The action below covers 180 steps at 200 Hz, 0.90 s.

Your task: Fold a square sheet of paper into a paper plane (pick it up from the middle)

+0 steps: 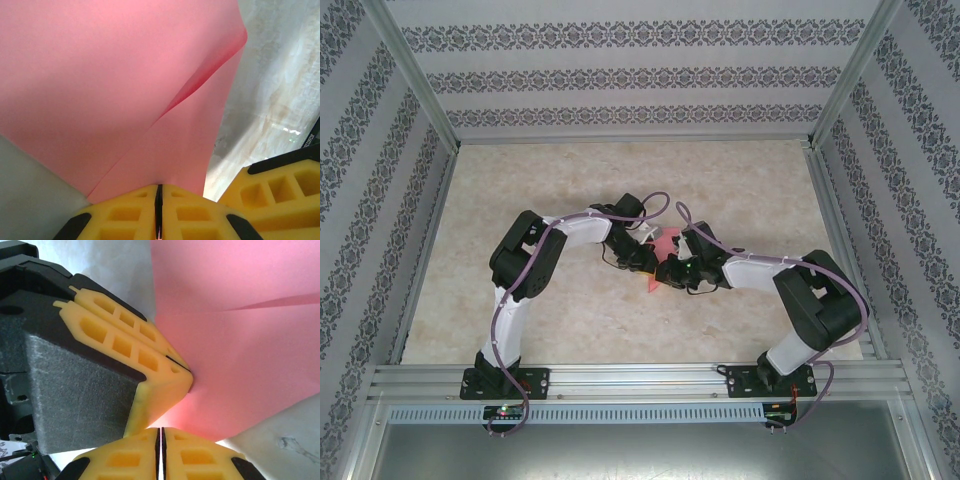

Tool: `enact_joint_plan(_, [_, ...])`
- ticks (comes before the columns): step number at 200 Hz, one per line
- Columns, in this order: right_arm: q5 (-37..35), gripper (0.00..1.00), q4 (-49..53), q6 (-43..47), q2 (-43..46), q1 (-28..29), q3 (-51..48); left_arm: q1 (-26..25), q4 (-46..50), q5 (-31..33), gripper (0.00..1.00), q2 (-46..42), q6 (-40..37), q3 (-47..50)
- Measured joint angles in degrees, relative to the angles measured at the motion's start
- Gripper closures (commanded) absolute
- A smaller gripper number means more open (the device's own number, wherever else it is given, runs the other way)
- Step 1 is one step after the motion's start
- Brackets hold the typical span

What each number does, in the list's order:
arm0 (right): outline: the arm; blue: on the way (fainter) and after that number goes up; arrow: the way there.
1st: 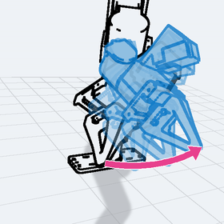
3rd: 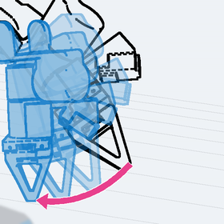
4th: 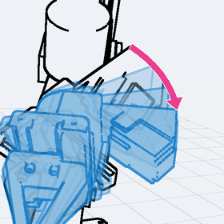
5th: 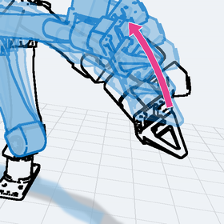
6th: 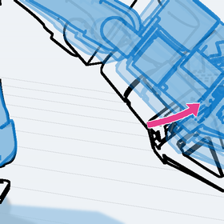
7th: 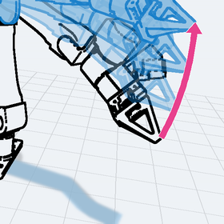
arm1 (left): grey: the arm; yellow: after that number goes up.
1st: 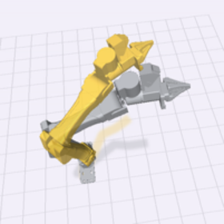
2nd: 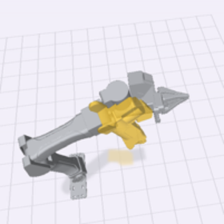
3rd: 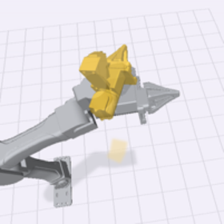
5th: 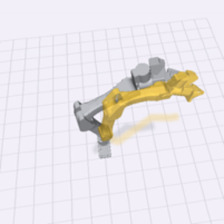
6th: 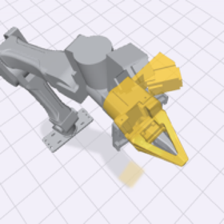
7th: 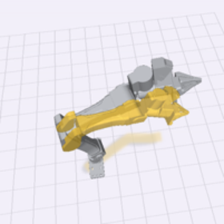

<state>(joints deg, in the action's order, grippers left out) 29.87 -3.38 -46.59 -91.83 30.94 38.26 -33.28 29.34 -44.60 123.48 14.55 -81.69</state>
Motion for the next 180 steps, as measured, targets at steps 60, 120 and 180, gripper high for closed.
enact_joint_plan(60, [0.42,0.87,-0.81,0.0,-0.57,0.09,-0.2,0.07,0.02,-0.15,0.88,0.02,-0.7,0.02])
enact_joint_plan(120, [-0.11,0.88,-2.64,0.0,-0.57,0.46,-1.01,0.46,0.02,-1.09,0.88,0.31,-0.74,0.02])
enact_joint_plan(180, [-1.33,0.87,-2.93,0.02,-0.5,1.01,-1.31,0.79,0.0,-1.73,0.88,0.46,-0.76,0.02])
